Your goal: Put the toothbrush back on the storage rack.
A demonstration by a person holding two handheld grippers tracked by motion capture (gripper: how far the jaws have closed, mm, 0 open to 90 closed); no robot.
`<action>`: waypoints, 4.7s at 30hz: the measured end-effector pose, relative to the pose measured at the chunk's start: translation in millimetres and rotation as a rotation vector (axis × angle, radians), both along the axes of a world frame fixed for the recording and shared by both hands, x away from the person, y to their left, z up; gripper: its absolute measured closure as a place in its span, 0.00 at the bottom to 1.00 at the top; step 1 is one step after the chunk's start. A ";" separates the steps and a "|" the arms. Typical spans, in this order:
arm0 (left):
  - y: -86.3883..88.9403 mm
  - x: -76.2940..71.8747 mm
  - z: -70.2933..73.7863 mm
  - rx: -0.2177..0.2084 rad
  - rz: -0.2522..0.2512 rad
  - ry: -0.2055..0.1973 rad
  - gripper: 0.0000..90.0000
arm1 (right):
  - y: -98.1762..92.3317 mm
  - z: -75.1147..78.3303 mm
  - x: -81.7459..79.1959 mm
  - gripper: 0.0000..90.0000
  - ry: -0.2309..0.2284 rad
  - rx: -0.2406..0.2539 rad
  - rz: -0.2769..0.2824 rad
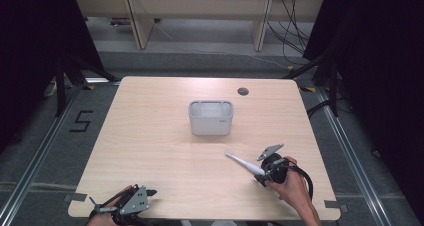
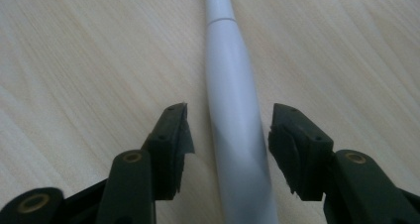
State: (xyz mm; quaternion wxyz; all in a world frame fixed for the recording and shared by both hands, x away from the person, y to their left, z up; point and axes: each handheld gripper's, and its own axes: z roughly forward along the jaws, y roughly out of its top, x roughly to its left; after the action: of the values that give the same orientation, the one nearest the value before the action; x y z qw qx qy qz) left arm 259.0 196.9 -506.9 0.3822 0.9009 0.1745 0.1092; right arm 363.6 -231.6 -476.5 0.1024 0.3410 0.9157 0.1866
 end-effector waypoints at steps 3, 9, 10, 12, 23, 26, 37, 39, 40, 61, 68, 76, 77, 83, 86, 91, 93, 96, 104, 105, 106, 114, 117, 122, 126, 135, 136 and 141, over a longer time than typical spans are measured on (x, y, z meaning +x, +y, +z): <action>-0.1 0.3 -0.1 -0.002 0.003 0.003 0.16 | 0.8 0.7 3.0 0.59 0.015 -0.009 0.004; -0.2 0.1 -0.2 -0.001 0.004 0.003 0.16 | 2.4 -1.2 9.5 0.64 0.047 -0.018 -0.011; -0.1 0.0 -0.3 -0.001 0.003 0.002 0.16 | 2.3 -2.7 11.0 0.64 0.051 -0.019 0.009; -0.1 0.2 -0.4 -0.001 0.006 0.004 0.16 | 2.1 -3.5 11.7 0.65 0.059 -0.022 0.001; 1.3 1.9 0.5 0.036 -0.012 -0.008 0.16 | 6.5 -0.4 20.7 0.70 0.134 -0.068 0.006; 0.9 0.9 0.2 0.021 -0.008 -0.001 0.16 | 10.6 -0.1 23.5 0.71 0.162 -0.096 0.012; 1.1 1.6 0.2 0.034 -0.013 -0.004 0.17 | 17.2 0.4 30.4 0.73 0.203 -0.175 0.041; 0.5 1.3 -0.4 0.022 -0.009 0.001 0.17 | 20.9 1.5 31.1 0.73 0.213 -0.202 0.037; 0.5 1.3 -0.4 0.021 -0.009 0.001 0.16 | 21.7 1.2 33.7 0.73 0.211 -0.221 0.066; 0.3 1.1 0.0 0.035 -0.020 -0.001 0.16 | 34.9 2.9 36.1 0.74 0.279 -0.282 0.048; -0.9 -0.2 -0.8 0.003 -0.005 0.011 0.17 | 34.4 2.0 36.8 0.74 0.284 -0.283 0.054; -0.2 0.9 -0.8 0.020 -0.013 0.005 0.16 | 30.3 3.5 34.3 0.74 0.271 -0.267 0.084; -0.4 0.9 -1.0 0.018 -0.010 0.006 0.17 | 30.0 5.1 32.3 0.74 0.275 -0.269 0.064; -0.5 0.7 -0.8 0.019 -0.010 0.007 0.17 | 21.3 14.1 29.1 0.74 0.223 -0.221 0.081; -0.3 0.8 -0.9 0.021 -0.012 0.006 0.17 | 14.4 26.5 25.0 0.74 0.175 -0.119 0.090; -0.6 0.7 -0.9 0.019 -0.011 0.006 0.17 | 8.0 39.5 22.6 0.74 0.116 -0.046 0.087; -0.8 0.5 -1.2 0.009 -0.006 0.011 0.17 | 6.6 45.8 20.2 0.74 0.086 0.005 0.072; -0.8 0.5 -1.3 0.012 -0.008 0.012 0.17 | 3.3 57.9 20.3 0.74 0.016 0.111 0.067; 0.3 1.4 -0.6 0.019 -0.012 0.003 0.17 | -1.1 66.4 27.4 0.74 -0.130 0.243 0.035; 0.0 1.4 -0.6 0.016 -0.008 0.001 0.17 | -2.7 68.2 30.8 0.74 -0.144 0.270 0.029; 0.0 1.4 -0.6 0.016 -0.008 0.001 0.17 | -2.7 68.2 30.8 0.74 -0.144 0.270 0.029; 0.8 1.4 0.4 0.006 -0.001 0.000 0.17 | -9.3 74.0 45.6 0.74 -0.252 0.414 -0.048; 0.6 1.5 0.3 -0.001 0.007 -0.002 0.17 | -9.8 77.0 50.6 0.74 -0.282 0.433 -0.064; 1.5 2.0 1.2 0.012 0.003 -0.007 0.17 | -7.2 78.4 56.9 0.74 -0.321 0.486 -0.094; 2.0 2.8 1.1 0.022 0.000 -0.016 0.17 | -4.5 78.7 62.4 0.74 -0.350 0.504 -0.109; 2.3 2.6 1.8 0.001 0.013 -0.018 0.17 | 4.2 81.3 73.4 0.74 -0.412 0.571 -0.129; 2.3 2.6 1.8 0.001 0.013 -0.018 0.17 | 4.2 81.3 73.4 0.74 -0.412 0.571 -0.129; 1.6 2.1 1.3 -0.019 0.024 -0.017 0.17 | 13.6 84.8 77.0 0.74 -0.430 0.603 -0.140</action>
State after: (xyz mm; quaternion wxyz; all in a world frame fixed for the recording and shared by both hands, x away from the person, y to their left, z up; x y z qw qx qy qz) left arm 261.1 198.5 -505.6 0.3908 0.8940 0.1833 0.1198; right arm 440.6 -218.0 -391.6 0.1999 0.3706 0.7518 0.5075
